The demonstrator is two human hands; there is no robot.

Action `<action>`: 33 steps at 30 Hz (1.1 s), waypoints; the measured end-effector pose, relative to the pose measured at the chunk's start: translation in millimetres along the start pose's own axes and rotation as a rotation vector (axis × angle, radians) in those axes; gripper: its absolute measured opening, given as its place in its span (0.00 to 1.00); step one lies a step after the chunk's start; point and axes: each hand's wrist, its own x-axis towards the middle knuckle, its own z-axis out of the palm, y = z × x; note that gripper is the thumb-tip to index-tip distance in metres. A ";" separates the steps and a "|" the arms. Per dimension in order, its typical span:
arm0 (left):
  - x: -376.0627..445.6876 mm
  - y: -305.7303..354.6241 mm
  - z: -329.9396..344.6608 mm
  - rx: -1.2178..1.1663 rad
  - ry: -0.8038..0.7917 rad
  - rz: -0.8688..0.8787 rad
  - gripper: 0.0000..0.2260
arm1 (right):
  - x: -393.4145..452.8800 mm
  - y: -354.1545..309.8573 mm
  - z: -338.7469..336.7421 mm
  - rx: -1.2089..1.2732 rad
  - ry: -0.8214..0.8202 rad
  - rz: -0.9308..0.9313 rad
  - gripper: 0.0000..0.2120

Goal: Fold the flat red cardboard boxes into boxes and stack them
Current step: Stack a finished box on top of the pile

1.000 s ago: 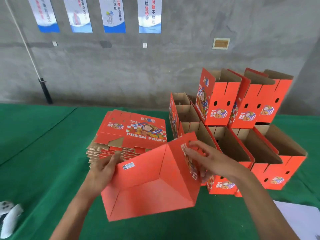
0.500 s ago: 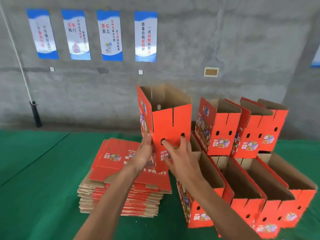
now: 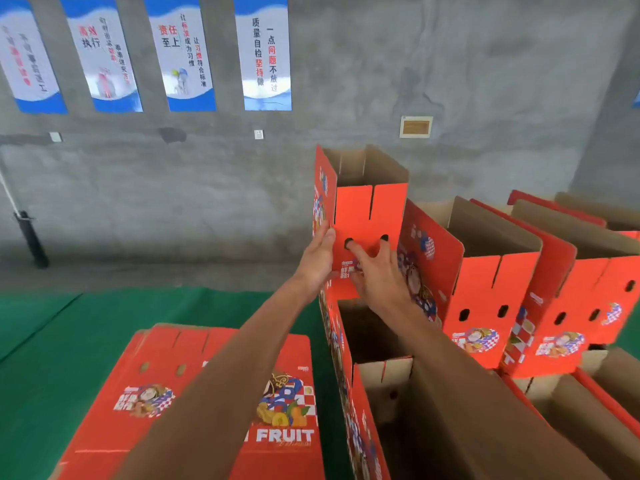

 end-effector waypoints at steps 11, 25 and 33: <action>195.8 -122.4 -3.8 0.012 0.026 0.075 0.21 | 135.4 84.3 164.1 0.038 -0.121 0.115 0.29; 218.3 -129.0 -13.7 0.136 0.017 0.131 0.23 | 149.4 87.6 177.9 0.170 -0.078 0.147 0.27; 213.9 -136.9 -13.5 0.199 -0.040 0.138 0.25 | 139.6 88.5 181.5 0.152 -0.135 0.140 0.29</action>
